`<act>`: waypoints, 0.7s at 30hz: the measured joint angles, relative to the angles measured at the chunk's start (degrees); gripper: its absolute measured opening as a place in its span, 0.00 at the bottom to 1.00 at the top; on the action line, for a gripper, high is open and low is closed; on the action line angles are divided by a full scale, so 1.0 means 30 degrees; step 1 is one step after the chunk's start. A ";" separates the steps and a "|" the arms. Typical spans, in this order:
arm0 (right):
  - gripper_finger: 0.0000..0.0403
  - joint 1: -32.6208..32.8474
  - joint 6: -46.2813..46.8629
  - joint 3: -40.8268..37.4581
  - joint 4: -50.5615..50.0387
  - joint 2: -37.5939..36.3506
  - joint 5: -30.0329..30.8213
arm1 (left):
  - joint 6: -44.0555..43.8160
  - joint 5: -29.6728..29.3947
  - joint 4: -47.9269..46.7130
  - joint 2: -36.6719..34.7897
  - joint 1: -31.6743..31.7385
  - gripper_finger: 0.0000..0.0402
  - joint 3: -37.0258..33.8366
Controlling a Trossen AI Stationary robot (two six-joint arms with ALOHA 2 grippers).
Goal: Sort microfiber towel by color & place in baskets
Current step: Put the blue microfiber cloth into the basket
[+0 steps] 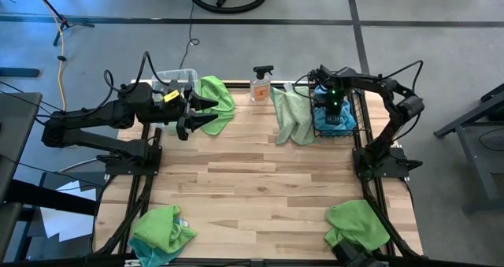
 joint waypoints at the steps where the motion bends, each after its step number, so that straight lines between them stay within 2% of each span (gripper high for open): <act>1: 0.24 0.0006 0.0171 0.0000 -0.0045 0.0000 -0.0054 | 0.0000 0.0000 0.0000 0.0000 0.0000 0.61 0.0000; 5: 0.43 0.0214 0.0518 0.0074 -0.0202 -0.0174 -0.0133 | 0.0000 0.0004 0.0000 0.0000 0.0000 0.61 0.0000; 9: 0.55 0.0503 0.0305 0.0514 -0.0286 -0.0518 0.0391 | 0.0000 0.0001 0.0000 0.0006 0.0000 0.61 0.0000; 13: 0.60 0.0727 0.0783 0.1318 -0.1339 -0.0557 0.0919 | 0.0000 0.0000 0.0000 0.0006 0.0000 0.61 0.0000; 21: 0.60 0.0698 0.1544 0.3708 -0.4709 -0.0568 0.0956 | 0.0007 0.0006 0.0000 0.0000 0.0000 0.61 0.0000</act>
